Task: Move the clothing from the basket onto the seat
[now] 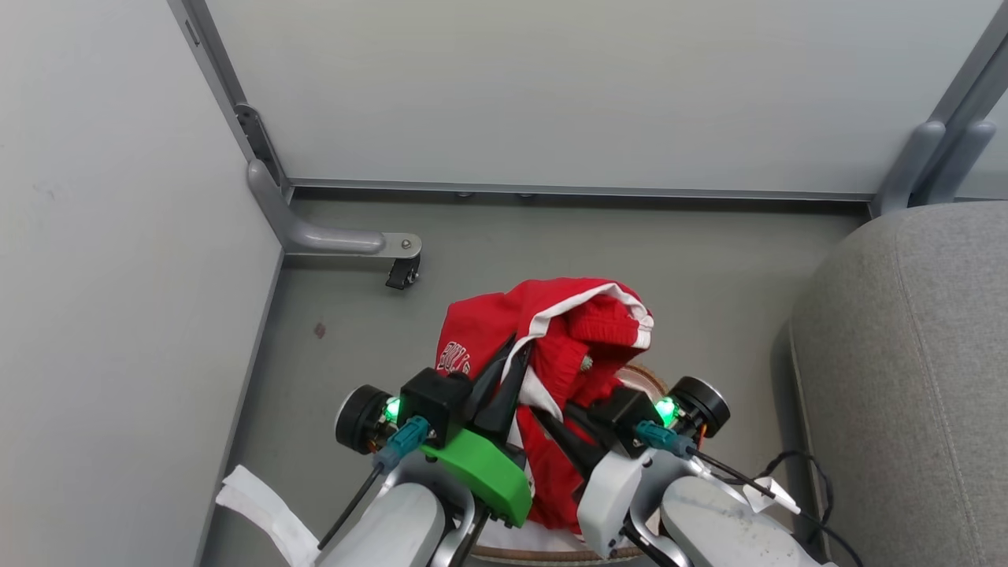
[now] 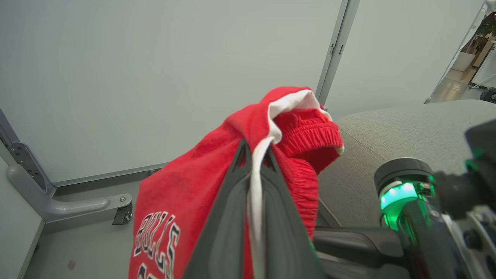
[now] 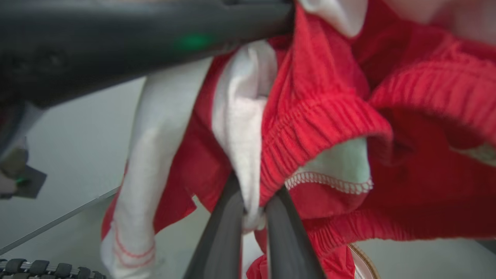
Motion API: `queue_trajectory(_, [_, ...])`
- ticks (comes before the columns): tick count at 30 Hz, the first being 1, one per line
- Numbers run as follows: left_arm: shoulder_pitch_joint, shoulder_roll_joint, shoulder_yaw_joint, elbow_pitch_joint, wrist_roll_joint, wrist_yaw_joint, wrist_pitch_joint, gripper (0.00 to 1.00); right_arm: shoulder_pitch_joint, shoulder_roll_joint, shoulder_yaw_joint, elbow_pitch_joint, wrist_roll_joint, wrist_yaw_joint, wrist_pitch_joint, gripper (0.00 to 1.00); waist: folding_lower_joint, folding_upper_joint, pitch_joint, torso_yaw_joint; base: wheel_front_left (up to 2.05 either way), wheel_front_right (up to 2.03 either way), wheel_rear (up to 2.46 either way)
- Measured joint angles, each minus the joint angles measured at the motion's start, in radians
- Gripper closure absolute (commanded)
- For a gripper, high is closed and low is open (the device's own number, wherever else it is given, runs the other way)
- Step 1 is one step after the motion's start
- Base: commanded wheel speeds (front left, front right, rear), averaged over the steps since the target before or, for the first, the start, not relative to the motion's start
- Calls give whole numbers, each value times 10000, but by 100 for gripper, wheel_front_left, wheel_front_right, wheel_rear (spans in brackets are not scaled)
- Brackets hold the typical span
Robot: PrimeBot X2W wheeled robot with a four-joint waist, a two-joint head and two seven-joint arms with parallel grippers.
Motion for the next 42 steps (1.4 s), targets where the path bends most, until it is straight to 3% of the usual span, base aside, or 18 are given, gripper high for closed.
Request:
queue_trajectory(13, [0,-2,121,107,169,77,48,100,353,23,-451,514,-63,0,-31,100,0,0,-5,-213,0,0,0])
queue_trajectory(14, [0,-2,151,104,196,79,48,71,391,29,-535,462,-100,0,-31,100,0,0,-3,-242,0,0,0])
queue_trajectory(15, [1,-2,194,94,230,81,48,14,409,23,-596,385,-148,2,-31,100,0,0,-5,-271,0,0,0])
queue_trajectory(16, [4,-6,234,90,267,98,48,0,439,19,-709,245,-234,2,-29,100,0,0,-9,-313,0,0,0])
queue_trajectory(26, [329,-2,1221,270,1076,71,-8,0,1211,-12,-1542,-1292,-608,0,-21,100,0,0,-15,-1320,0,0,0])
queue_trajectory(42, [885,-4,2675,297,2015,-416,-6,0,2159,-21,-2823,-2982,-1030,0,-21,100,0,1,103,-4782,0,0,0])
